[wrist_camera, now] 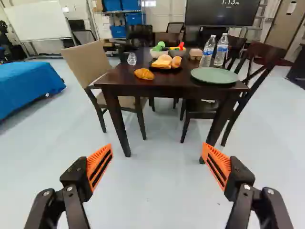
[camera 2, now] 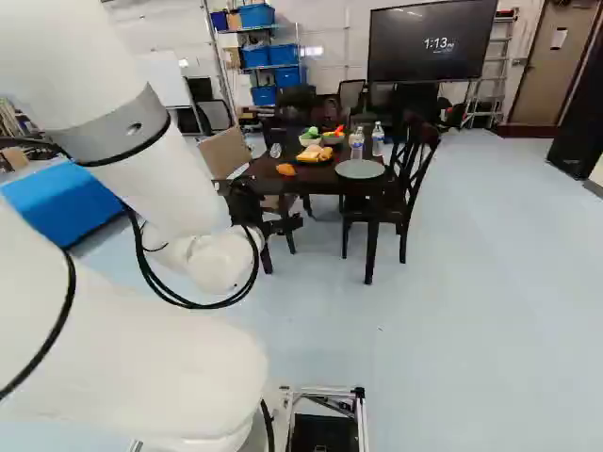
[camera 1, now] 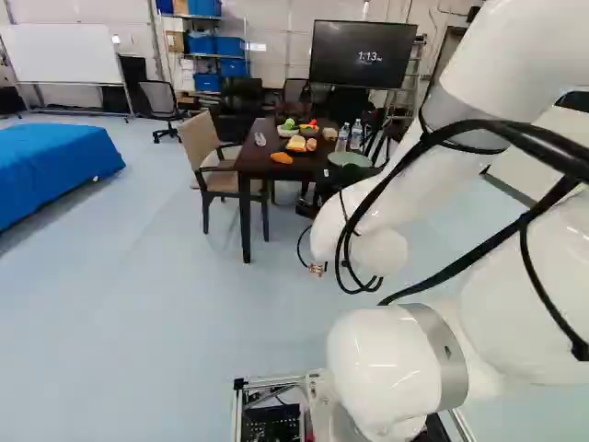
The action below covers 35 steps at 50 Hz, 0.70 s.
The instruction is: Move the croissant to the empty plate
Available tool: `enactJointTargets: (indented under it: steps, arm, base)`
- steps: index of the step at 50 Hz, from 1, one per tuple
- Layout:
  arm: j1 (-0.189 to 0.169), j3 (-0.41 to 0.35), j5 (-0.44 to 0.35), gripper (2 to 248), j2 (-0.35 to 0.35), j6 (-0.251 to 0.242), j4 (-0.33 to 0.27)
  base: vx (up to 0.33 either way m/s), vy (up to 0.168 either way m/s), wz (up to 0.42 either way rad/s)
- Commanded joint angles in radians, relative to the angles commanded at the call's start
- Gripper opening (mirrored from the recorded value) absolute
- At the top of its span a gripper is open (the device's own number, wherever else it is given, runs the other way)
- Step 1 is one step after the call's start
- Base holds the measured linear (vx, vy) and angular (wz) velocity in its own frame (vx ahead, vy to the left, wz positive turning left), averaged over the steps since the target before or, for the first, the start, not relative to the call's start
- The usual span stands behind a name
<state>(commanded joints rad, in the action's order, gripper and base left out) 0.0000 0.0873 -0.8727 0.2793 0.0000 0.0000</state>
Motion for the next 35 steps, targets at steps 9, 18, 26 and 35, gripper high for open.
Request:
enactJointTargets:
  steps: [9,18,26,35]
  arm:
    - [0.000,0.000,0.000,247,0.000,0.000,0.000]
    - [0.000,0.000,0.000,247,0.000,0.000,0.000]
    - [0.000,0.000,0.000,247,0.000,0.000,0.000]
    - [0.000,0.000,0.000,247,0.000,0.000,0.000]
  base:
    - [0.185,0.046,0.205]
    - [0.187,0.050,0.211]
    - [0.179,0.048,0.205]
    - [0.185,0.048,0.210]
